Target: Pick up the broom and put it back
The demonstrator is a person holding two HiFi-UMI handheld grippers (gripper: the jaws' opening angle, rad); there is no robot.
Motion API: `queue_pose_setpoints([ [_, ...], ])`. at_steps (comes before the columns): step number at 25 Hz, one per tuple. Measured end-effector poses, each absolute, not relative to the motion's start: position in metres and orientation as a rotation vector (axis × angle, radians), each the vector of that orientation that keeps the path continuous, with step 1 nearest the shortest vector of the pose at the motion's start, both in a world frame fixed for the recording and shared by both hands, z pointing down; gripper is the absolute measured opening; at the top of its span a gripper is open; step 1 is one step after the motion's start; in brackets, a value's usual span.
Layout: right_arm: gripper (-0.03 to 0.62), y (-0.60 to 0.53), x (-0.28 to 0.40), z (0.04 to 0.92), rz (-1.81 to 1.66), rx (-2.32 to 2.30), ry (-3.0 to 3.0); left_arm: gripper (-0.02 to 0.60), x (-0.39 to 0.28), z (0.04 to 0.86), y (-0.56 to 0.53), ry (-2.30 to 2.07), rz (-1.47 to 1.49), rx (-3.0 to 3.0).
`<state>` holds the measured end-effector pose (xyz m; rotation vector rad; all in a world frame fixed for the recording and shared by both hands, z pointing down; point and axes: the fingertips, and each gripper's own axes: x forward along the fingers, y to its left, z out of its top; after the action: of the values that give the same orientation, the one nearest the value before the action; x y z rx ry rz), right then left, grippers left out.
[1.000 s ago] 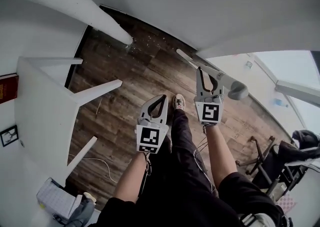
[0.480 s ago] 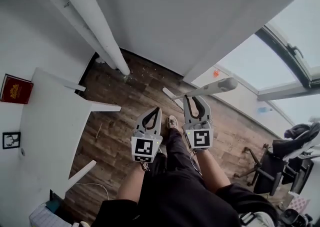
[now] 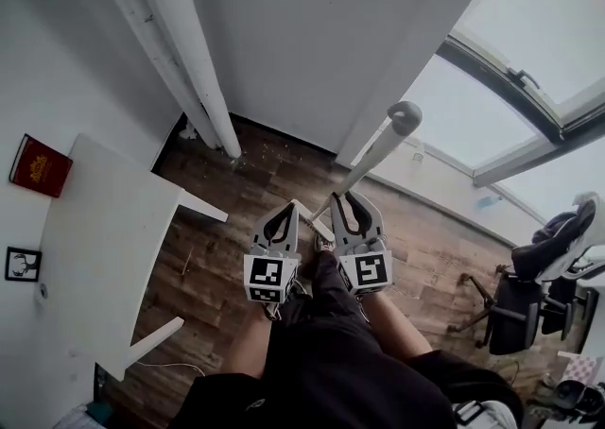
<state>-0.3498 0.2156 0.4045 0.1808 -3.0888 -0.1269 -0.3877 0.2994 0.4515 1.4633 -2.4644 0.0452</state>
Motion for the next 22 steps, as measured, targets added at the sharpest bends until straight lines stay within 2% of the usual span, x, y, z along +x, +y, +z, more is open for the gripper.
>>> queue_pose_setpoints([
  [9, 0.092, 0.241, -0.314, 0.402, -0.139, 0.228, -3.046, 0.000, -0.359, 0.448, 0.319, -2.428, 0.020, 1.515],
  [22, 0.092, 0.184, -0.267, 0.382, -0.160, 0.431, -3.035, 0.000, -0.312, 0.442, 0.257, -2.334, 0.036, 1.691],
])
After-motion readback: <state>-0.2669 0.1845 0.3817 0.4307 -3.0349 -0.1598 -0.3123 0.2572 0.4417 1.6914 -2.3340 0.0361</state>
